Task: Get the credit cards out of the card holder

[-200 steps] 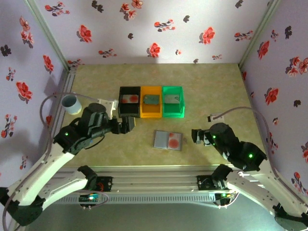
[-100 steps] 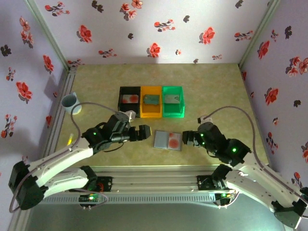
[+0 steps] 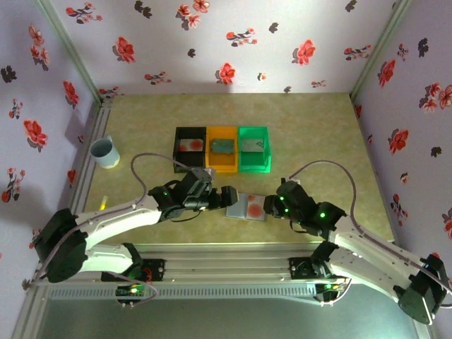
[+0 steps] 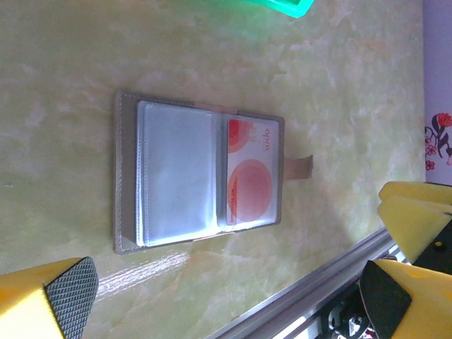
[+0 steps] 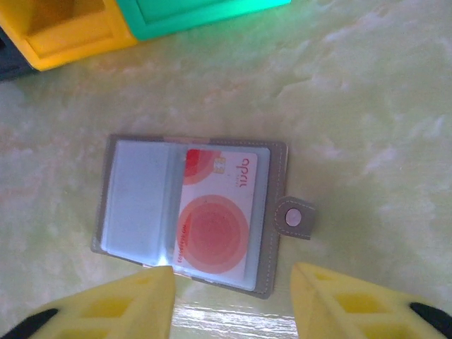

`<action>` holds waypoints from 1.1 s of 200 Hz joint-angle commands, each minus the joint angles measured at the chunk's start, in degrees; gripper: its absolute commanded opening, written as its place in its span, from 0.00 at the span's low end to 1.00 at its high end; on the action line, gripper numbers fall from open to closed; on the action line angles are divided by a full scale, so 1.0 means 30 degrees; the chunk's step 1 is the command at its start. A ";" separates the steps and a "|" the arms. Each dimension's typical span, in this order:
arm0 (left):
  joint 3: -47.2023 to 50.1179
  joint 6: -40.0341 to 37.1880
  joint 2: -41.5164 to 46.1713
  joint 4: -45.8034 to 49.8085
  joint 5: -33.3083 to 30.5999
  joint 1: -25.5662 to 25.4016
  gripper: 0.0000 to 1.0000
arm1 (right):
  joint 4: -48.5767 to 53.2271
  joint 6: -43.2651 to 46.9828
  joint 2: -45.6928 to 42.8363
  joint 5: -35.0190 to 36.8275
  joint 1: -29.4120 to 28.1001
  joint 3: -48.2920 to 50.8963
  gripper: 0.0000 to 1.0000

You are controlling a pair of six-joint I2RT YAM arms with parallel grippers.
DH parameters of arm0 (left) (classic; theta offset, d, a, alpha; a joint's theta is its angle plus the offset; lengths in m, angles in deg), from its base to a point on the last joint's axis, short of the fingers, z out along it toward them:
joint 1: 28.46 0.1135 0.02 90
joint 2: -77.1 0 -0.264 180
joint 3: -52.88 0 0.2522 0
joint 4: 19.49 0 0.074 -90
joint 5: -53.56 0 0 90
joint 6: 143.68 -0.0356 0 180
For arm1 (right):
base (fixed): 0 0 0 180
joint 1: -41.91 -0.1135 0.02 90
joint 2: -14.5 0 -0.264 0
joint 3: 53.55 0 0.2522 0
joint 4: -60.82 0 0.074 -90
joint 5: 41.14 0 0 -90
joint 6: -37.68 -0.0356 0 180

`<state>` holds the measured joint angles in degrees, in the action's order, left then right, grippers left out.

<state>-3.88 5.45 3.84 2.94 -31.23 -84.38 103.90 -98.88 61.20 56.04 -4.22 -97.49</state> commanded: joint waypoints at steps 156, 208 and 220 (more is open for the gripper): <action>-0.2885 0.1382 -0.6257 -0.2922 0.1175 -0.1311 0.81 | -0.4170 -0.1910 0.2566 -0.0493 -0.0038 0.2256 0.23; -0.3155 0.1353 -0.6882 -0.3123 0.1280 -0.1332 0.80 | -0.4748 -0.1895 0.2960 -0.0534 0.0050 0.2571 0.20; -0.3254 0.1353 -0.7031 -0.3129 0.1280 -0.1326 0.80 | -0.4956 -0.1924 0.3123 -0.0627 0.0077 0.2666 0.19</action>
<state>-11.62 9.04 -15.98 -5.28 -28.19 -87.94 91.14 -103.98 69.64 54.40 -4.22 -90.60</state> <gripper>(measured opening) 0.806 0.201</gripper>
